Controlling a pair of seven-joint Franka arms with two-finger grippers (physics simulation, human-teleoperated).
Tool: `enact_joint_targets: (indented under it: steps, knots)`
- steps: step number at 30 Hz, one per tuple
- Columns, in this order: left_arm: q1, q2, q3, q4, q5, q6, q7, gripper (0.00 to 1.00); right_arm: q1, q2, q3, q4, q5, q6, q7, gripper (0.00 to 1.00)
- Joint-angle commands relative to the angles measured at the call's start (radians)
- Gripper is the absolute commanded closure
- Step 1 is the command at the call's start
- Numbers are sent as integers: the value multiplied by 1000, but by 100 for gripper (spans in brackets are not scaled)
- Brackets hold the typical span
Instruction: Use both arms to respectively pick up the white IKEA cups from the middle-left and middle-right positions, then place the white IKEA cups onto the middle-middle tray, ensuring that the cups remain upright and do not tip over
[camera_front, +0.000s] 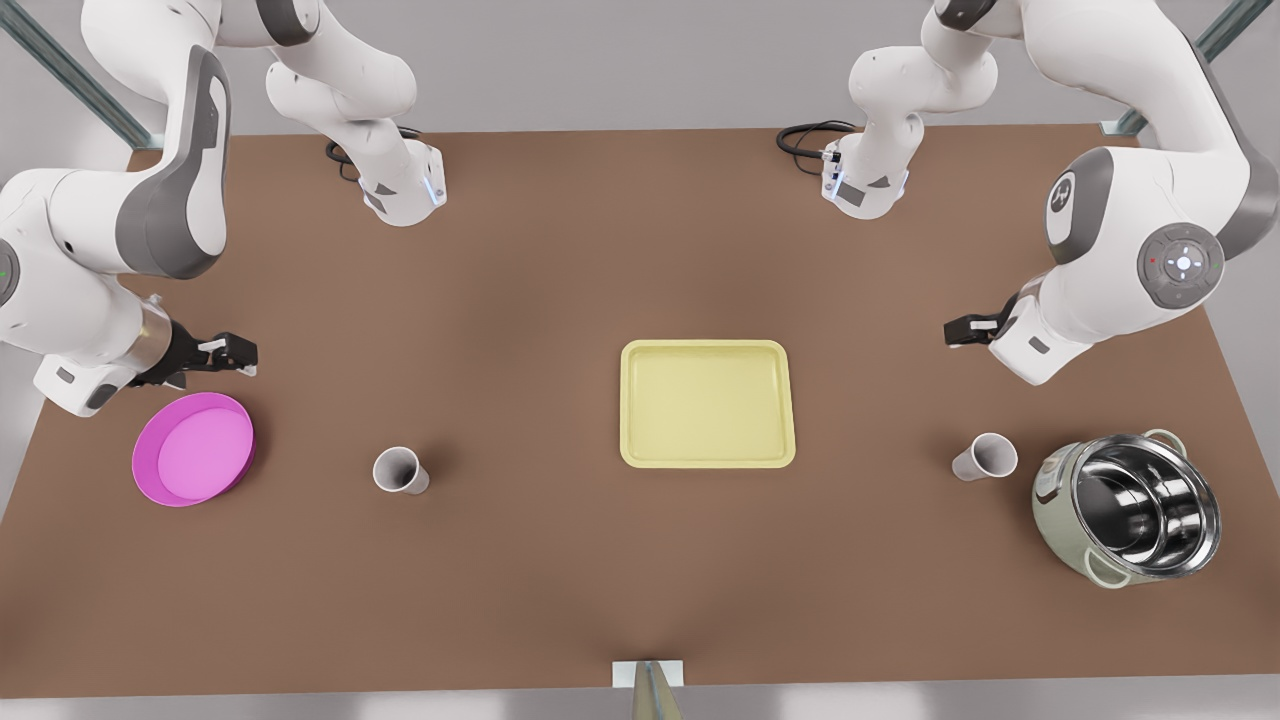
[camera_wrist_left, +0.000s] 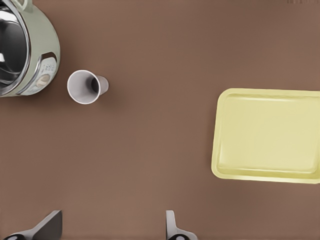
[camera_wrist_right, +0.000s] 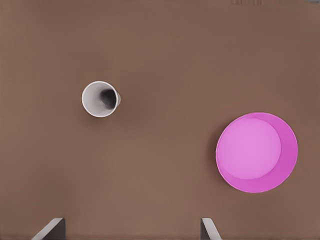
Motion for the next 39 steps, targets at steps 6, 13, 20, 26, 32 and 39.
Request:
enact_joint_targets:
  steps: [6,13,20,26,32,39]
  knots:
    - [-6,81,118,-56,-16,278,182,0,6,46,-2,8,-4,17,-39,0]
    - [7,268,159,-159,-16,591,256,0,64,350,1,-3,12,395,-33,0]
    - [51,374,162,-176,-13,654,263,0,98,393,3,-118,49,679,-16,0]
    - [49,391,184,-239,-11,650,262,0,100,389,4,-187,60,719,-16,0]
    - [48,412,184,-245,-13,659,259,0,106,390,13,-225,60,721,-16,0]
    - [48,455,184,-240,-16,696,253,42,97,390,15,-308,83,803,-21,0]
